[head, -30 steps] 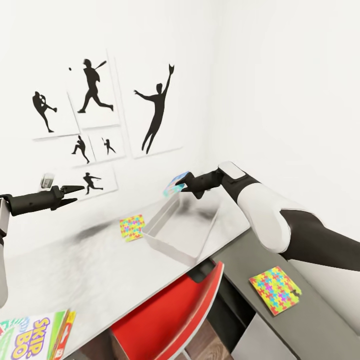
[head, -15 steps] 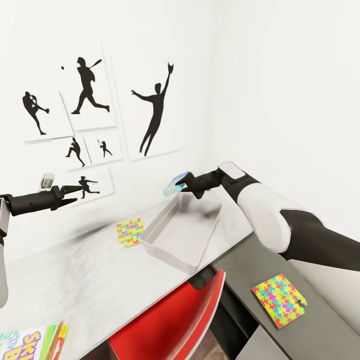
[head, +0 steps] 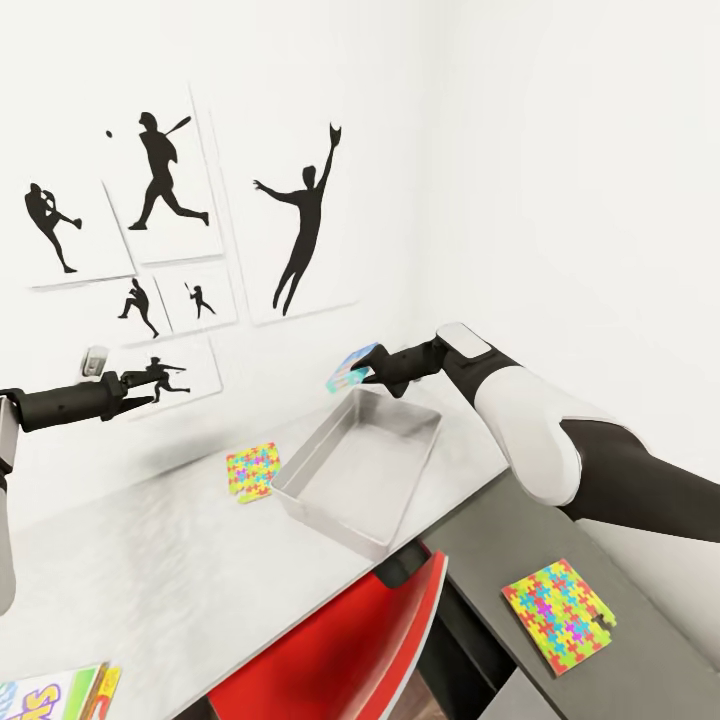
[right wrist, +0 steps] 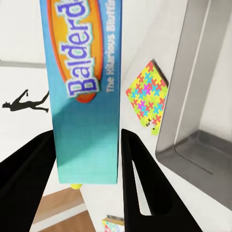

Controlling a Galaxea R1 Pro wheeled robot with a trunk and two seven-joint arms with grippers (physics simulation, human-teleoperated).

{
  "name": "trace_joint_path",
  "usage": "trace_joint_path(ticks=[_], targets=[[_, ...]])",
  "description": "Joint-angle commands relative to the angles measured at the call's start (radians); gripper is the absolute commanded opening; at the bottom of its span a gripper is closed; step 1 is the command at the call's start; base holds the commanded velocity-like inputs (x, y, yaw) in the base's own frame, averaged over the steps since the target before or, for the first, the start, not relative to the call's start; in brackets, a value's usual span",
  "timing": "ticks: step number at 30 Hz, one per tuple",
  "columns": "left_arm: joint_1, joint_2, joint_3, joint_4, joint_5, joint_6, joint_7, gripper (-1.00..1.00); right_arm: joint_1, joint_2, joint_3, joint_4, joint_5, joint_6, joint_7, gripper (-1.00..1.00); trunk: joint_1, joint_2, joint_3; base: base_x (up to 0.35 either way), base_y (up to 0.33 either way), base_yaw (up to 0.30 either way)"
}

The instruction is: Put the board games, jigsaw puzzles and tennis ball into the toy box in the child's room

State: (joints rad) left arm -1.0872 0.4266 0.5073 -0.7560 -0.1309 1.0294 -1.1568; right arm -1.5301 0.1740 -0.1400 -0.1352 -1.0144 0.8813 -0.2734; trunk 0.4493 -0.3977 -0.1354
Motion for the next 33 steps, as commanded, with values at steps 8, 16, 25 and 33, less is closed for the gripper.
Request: trace_joint_path(ticks=[8, 16, 25, 33], targets=[[-0.002, -0.001, 0.004, 0.000, -0.010, 0.008, -0.009, 1.00, -0.001, 0.001, -0.007, -0.001, -0.004, 0.002, -0.009, -1.00, 0.001, -0.002, -0.002, 0.070, 0.017, 0.000], [-0.002, 0.000, 0.004, 0.000, -0.010, 0.008, -0.011, 1.00, -0.001, 0.001, -0.008, -0.001, -0.002, 0.002, -0.009, -1.00, 0.001, -0.002, -0.002, 0.017, 0.003, 0.000], [-0.001, -0.001, 0.004, 0.000, -0.009, 0.008, -0.011, 1.00, -0.001, 0.001, -0.006, -0.002, -0.001, -0.015, -0.009, -1.00, 0.001, -0.002, -0.002, 0.000, 0.000, 0.000], [-0.001, -0.001, 0.004, 0.000, -0.008, 0.008, -0.011, 1.00, -0.001, 0.001, -0.004, -0.002, -0.002, -0.016, -0.009, -1.00, 0.001, -0.002, -0.002, 0.029, 0.000, 0.000]])
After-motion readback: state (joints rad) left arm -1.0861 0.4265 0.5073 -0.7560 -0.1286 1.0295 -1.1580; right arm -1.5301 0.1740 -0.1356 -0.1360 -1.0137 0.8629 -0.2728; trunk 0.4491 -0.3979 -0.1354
